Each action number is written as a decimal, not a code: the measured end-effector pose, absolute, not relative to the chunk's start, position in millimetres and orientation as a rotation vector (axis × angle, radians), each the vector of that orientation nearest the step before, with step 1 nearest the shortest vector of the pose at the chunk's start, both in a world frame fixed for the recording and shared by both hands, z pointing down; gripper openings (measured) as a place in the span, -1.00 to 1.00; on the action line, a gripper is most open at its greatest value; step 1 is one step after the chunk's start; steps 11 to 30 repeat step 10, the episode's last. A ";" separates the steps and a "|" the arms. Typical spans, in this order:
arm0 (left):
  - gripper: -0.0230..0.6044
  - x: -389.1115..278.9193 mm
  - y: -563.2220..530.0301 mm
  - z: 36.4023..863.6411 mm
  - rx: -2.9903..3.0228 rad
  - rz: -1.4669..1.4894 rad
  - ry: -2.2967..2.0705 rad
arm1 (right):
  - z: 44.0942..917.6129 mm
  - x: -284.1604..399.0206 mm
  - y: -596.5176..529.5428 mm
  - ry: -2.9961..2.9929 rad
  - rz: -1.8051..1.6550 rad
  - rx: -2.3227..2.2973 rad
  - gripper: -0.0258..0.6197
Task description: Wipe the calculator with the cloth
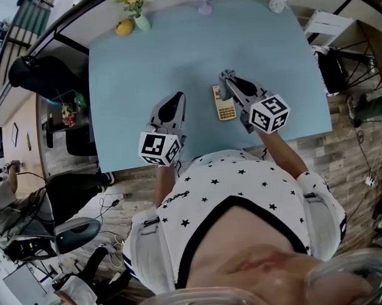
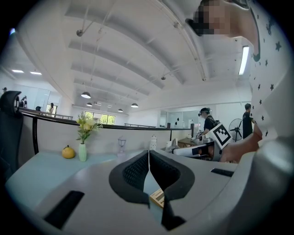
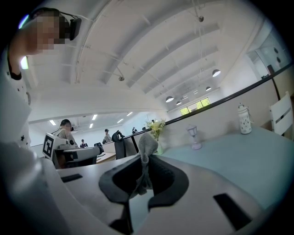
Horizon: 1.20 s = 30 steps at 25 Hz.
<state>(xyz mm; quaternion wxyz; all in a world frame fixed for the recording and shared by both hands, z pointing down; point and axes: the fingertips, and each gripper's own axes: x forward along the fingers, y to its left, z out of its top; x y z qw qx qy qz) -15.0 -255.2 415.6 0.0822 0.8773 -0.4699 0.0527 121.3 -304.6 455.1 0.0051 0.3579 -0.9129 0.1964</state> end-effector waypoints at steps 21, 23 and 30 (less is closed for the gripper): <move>-0.83 -5.9 -256.2 413.2 2.636 0.158 -1.388 | 451.2 130.7 -304.2 -2.862 0.615 1.135 -0.80; -0.83 -5.9 -256.2 413.2 2.636 0.158 -1.388 | 451.2 130.7 -304.2 -2.862 0.615 1.135 -0.80; -0.83 -5.9 -256.2 413.2 2.636 0.158 -1.388 | 451.2 130.7 -304.2 -2.862 0.615 1.135 -0.80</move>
